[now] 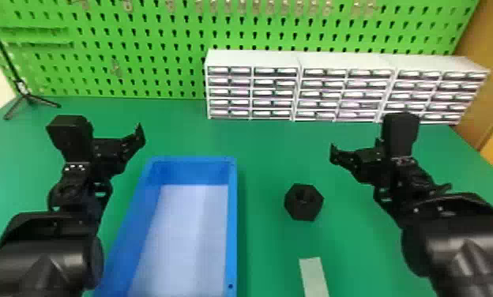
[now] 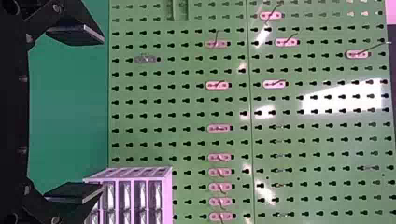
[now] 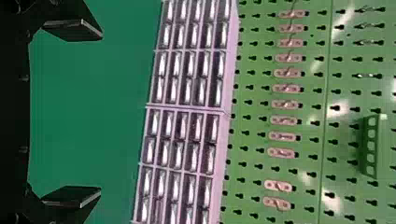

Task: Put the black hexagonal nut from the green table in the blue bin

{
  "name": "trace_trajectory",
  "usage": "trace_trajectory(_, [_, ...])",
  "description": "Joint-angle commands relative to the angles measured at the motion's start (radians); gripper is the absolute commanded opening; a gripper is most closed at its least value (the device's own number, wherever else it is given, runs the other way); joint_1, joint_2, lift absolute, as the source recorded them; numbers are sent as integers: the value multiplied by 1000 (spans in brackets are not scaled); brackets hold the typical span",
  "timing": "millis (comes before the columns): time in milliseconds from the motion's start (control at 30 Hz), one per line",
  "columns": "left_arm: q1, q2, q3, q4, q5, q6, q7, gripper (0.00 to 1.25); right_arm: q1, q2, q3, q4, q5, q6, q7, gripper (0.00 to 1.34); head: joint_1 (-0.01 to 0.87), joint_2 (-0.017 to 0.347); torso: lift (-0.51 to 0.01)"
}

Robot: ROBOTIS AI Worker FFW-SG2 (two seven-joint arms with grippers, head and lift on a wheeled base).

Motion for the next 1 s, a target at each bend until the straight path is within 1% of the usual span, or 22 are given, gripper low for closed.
trace_trajectory(0, [-1,0,0,0,-2,1,0,1081,-2,-21,-17,-50,31,111,51,1204,683,28,-96])
trace_trajectory(100, [-1,0,2,0,-3,2,0,1081,-12,-27,-31,-76,79,196,135,1206,683,28,-96])
trace_trajectory(200, [-3,0,3,0,-3,2,0,1081,-16,-55,-17,-100,82,252,157,1206,683,28,-96])
trace_trajectory(400, [-3,0,7,-2,-5,2,0,1081,-30,-122,4,-136,96,372,255,1203,683,28,-96])
trace_trajectory(533, [-3,0,8,-2,-6,2,0,1081,-41,-165,28,-156,131,444,335,1201,683,28,-96])
trace_trajectory(700, [-4,0,11,-3,-9,2,0,1080,-59,-208,64,-174,185,515,433,1203,683,28,-96])
trace_trajectory(800, [-4,0,13,-3,-11,2,0,1080,-73,-240,103,-180,206,550,485,1203,683,28,-96])
trace_trajectory(833, [-6,0,13,-3,-11,2,-2,1080,-78,-256,121,-180,208,562,497,1203,683,28,-96])
trace_trajectory(967, [-7,0,14,-3,-18,2,-5,1080,-97,-303,184,-180,206,597,543,1201,683,28,-96])
